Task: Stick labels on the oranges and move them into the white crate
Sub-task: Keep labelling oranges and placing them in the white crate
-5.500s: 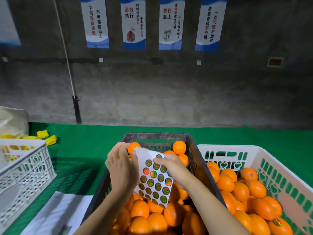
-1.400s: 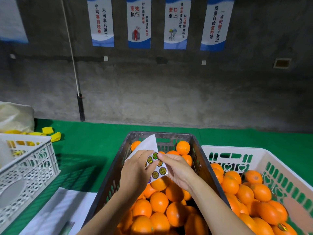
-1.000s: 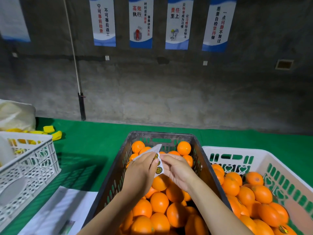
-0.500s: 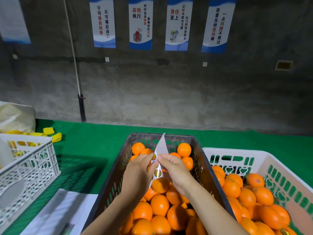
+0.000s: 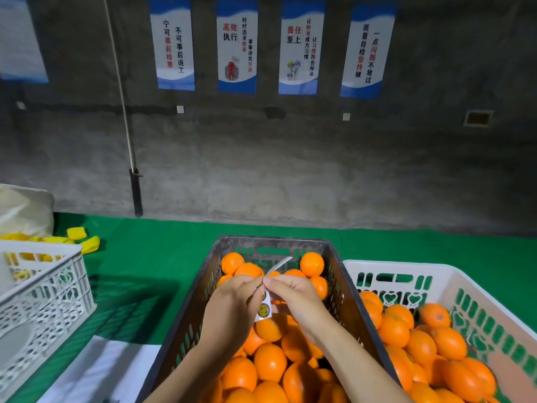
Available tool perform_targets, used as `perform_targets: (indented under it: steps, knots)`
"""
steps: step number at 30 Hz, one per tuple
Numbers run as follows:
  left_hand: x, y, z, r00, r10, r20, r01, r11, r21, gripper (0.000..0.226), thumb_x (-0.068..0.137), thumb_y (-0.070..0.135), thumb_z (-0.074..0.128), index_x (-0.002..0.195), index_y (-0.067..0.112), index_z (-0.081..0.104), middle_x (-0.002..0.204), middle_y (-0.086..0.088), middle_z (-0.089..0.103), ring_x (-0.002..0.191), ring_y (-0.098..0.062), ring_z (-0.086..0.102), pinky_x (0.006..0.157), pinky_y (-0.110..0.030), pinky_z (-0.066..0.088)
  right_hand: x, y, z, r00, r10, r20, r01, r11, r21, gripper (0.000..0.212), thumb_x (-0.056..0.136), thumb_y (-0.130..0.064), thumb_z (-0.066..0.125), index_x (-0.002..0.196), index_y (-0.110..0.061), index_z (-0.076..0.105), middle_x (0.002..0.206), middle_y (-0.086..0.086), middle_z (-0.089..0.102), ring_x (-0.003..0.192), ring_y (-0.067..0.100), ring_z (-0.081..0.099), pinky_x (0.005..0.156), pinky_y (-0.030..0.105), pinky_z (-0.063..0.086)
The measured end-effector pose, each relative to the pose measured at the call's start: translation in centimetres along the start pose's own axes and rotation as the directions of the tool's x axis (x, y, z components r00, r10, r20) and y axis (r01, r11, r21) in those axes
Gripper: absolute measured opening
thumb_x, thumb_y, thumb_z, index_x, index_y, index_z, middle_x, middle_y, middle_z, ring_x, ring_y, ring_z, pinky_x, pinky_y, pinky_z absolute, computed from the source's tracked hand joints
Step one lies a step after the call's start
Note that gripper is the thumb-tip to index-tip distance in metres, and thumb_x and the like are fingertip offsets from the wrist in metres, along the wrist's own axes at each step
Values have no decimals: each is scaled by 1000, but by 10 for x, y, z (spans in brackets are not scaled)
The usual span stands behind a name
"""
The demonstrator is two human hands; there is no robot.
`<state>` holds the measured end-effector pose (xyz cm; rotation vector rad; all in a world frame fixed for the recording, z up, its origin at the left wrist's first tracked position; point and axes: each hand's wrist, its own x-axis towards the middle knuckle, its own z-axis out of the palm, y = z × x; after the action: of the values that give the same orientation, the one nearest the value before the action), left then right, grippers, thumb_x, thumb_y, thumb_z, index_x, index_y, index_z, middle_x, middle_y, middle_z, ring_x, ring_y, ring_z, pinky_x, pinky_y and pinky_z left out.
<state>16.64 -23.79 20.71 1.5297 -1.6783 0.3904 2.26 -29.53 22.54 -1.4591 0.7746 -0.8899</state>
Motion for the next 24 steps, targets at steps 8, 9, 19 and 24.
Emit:
perform_targets:
  steps: [8, 9, 19, 24]
  knots:
    - [0, 8, 0, 994, -108, 17, 109, 988, -112, 28, 99, 19, 44, 87, 14, 69, 79, -3, 65, 67, -22, 63, 55, -37, 53, 4, 3, 0, 1000, 21, -4, -21, 1000, -6, 23, 99, -20, 60, 102, -4, 76, 100, 24, 71, 85, 19, 67, 78, 30, 61]
    - [1, 7, -1, 987, -161, 7, 161, 981, -113, 26, 98, 16, 46, 84, 12, 68, 81, -5, 66, 71, -24, 64, 58, -37, 53, 6, 4, 0, 999, 33, -13, -33, 999, 15, 23, 99, -19, 61, 102, -1, 74, 94, 22, 72, 80, 17, 68, 74, 28, 60]
    - [-4, -7, 2, 980, -164, -110, 170, 984, 45, 5, 83, 22, 76, 81, 25, 72, 87, 6, 70, 67, -15, 63, 52, -28, 49, 14, 7, -19, 716, -135, -685, 111, 991, -80, 23, 93, -12, 54, 77, 1, 64, 75, 21, 65, 74, 37, 59, 62, 43, 49]
    - [5, -21, 21, 995, 53, 84, -75, 955, 288, 27, 72, 7, 80, 60, 14, 57, 59, -3, 52, 46, -21, 48, 36, -34, 39, 13, 5, -24, 617, -223, -755, 173, 974, -146, 17, 98, -17, 53, 85, -17, 65, 81, -1, 64, 76, 14, 58, 62, 24, 44]
